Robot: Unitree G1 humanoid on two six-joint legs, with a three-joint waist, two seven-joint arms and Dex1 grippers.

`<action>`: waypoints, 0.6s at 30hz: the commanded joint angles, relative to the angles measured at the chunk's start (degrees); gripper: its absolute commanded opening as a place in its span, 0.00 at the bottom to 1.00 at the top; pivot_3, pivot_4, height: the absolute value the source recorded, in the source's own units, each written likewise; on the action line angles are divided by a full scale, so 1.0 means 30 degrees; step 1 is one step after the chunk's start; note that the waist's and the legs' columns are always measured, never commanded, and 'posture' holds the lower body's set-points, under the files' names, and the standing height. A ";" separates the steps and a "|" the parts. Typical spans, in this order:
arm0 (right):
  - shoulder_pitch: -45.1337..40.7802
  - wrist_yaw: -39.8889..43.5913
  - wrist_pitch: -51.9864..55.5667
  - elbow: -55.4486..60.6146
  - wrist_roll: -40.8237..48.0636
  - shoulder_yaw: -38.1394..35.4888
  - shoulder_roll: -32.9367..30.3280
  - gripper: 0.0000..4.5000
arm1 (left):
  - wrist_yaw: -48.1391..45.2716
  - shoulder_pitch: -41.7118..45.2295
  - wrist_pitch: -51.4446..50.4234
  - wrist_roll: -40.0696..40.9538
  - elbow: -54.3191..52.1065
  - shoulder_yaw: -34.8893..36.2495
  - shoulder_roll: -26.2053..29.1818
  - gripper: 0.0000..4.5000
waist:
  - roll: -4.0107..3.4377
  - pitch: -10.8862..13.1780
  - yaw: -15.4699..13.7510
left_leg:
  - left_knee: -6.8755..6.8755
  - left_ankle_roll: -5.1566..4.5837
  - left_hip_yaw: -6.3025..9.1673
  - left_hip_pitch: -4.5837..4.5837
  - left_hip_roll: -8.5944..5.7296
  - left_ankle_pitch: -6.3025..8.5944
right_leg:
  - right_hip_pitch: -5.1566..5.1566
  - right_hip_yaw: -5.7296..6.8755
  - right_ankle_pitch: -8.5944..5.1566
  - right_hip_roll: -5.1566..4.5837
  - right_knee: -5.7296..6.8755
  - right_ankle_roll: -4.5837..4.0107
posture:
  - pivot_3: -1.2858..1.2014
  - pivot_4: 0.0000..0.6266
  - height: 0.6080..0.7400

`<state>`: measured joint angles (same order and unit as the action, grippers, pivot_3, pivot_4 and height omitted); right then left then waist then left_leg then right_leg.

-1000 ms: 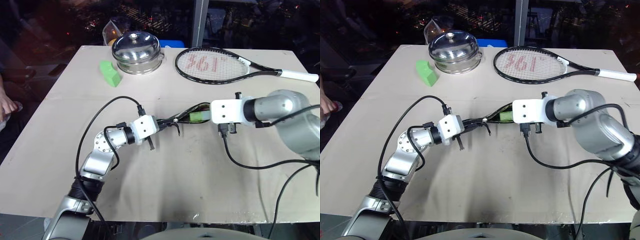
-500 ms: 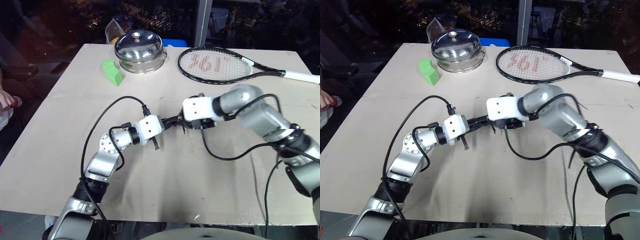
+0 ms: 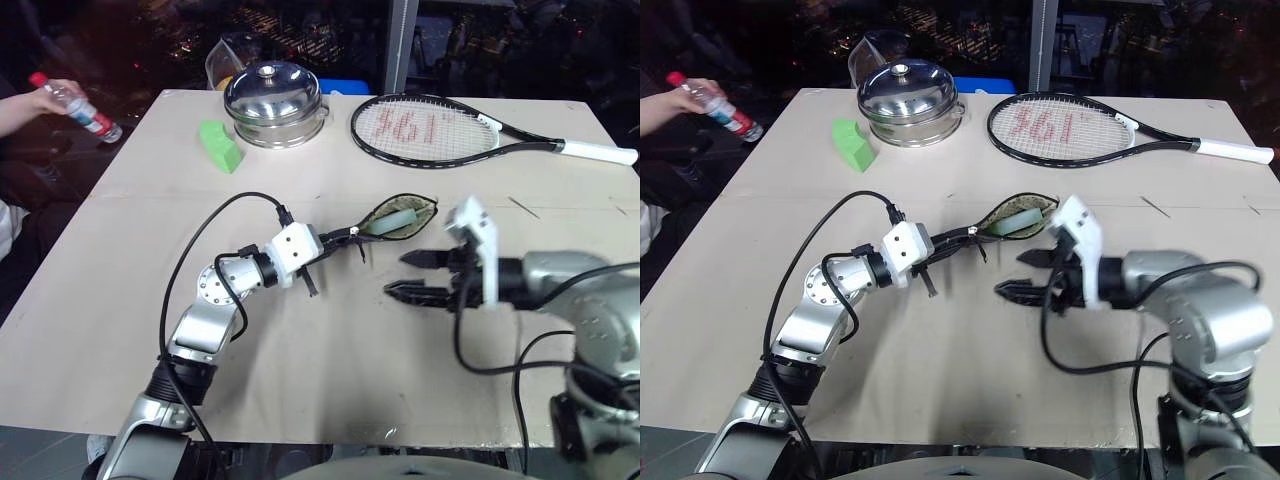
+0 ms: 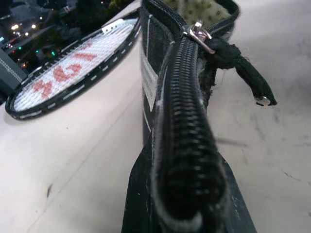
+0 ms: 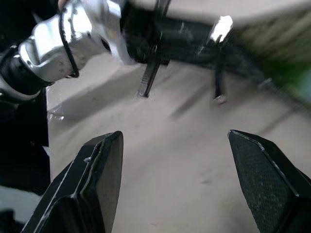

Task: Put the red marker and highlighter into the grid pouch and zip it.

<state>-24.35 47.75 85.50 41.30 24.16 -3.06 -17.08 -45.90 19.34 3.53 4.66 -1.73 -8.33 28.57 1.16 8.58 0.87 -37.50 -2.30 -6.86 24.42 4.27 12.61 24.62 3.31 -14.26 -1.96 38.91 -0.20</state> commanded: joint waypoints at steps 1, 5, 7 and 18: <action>0.0241 -0.3319 -0.1944 -0.1287 -0.0934 0.0653 0.2025 0.77 | -0.0093 0.0325 0.0190 0.0271 -0.0321 0.0240 0.0034 0.00 | 0.0001 -0.0001 0.0003 | -0.0001 0.0001 -0.0002 -0.0004 -0.0001 0.0000 | -0.0004 -0.0002 0.0000 0.0011 0.0000 0.0002 | 0.52 0.24 1.00; -0.0534 -0.5213 -0.3479 -0.3082 -0.0743 0.0688 0.4615 0.77 | -0.0227 0.0231 0.0170 0.0173 -0.0579 0.0045 0.0054 0.00 | 0.0002 -0.0001 -0.0029 | -0.0002 0.0004 -0.0002 0.0009 -0.0012 -0.0003 | -0.0002 0.0002 0.0000 0.0012 -0.0007 0.0006 | 0.52 0.24 1.00; -0.1160 -0.5909 -0.3841 -0.3984 -0.0469 0.0504 0.5772 0.77 | -0.0278 0.0220 0.0193 0.0089 -0.0701 -0.0046 0.0060 0.00 | 0.0001 0.0000 0.0012 | -0.0002 0.0004 0.0001 0.0012 -0.0013 -0.0003 | -0.0001 0.0005 0.0001 0.0014 -0.0007 0.0007 | 0.52 0.24 1.00; -0.2199 -0.7213 -0.3159 -0.4153 0.1765 -0.1093 0.5988 0.01 | -0.0286 -0.0007 0.0642 -0.0119 -0.0659 -0.0103 0.0392 0.00 | 0.0001 -0.0001 -0.0020 | 0.0000 0.0004 0.0031 0.0044 -0.0017 -0.0003 | 0.0006 0.0040 0.0003 0.0003 -0.0015 0.0007 | 0.52 0.24 1.00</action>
<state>-29.76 26.96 75.39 26.12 27.55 -4.77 1.30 -46.51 19.49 4.24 4.38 -1.69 -9.12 29.16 1.17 8.58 0.81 -37.50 -2.28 -6.75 24.55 4.23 12.60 24.64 3.43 -14.25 -1.95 38.87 -0.19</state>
